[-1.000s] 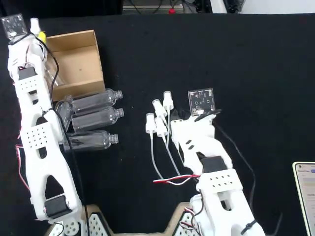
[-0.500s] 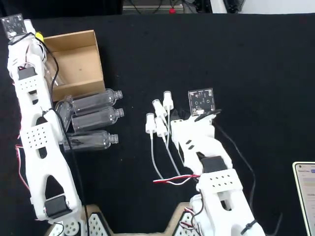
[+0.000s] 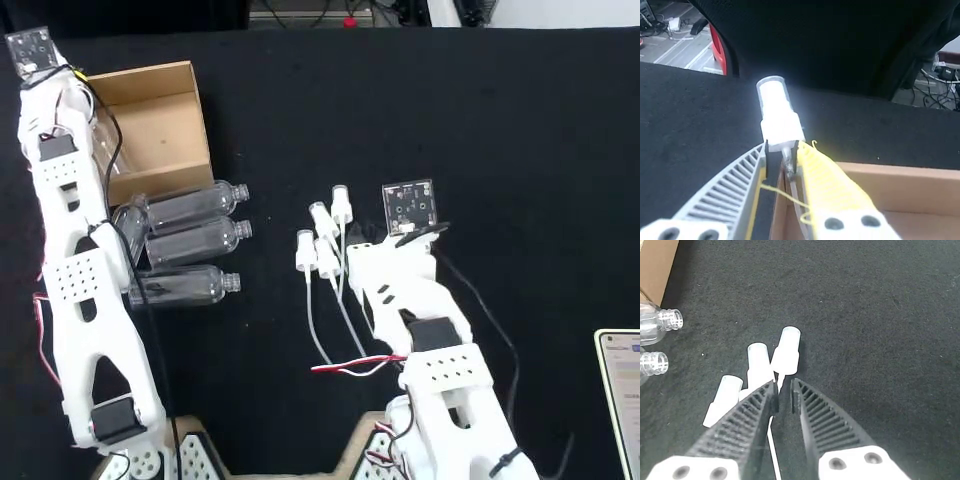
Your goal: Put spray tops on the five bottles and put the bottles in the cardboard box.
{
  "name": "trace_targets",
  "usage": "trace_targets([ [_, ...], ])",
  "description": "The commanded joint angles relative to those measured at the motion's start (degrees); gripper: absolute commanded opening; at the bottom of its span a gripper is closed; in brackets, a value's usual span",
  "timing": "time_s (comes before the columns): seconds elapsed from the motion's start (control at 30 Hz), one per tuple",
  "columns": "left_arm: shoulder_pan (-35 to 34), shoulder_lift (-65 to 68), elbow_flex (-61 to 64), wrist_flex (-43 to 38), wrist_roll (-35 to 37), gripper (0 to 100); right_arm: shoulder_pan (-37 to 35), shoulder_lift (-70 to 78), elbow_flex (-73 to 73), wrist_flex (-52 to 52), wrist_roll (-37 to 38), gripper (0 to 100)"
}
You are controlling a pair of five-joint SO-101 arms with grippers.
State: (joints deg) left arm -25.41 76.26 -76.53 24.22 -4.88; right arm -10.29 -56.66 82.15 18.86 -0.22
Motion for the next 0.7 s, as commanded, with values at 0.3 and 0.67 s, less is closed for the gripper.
trace_targets([
  [0.3,1.10,-2.20,-19.03,16.88,0.09,10,0.88,-1.27,-0.75,-1.32,-0.26,5.7],
  [0.67,1.45,-19.52,-18.95,42.02,0.09,10,0.88,-1.27,-0.84,-1.41,-0.26,5.7],
])
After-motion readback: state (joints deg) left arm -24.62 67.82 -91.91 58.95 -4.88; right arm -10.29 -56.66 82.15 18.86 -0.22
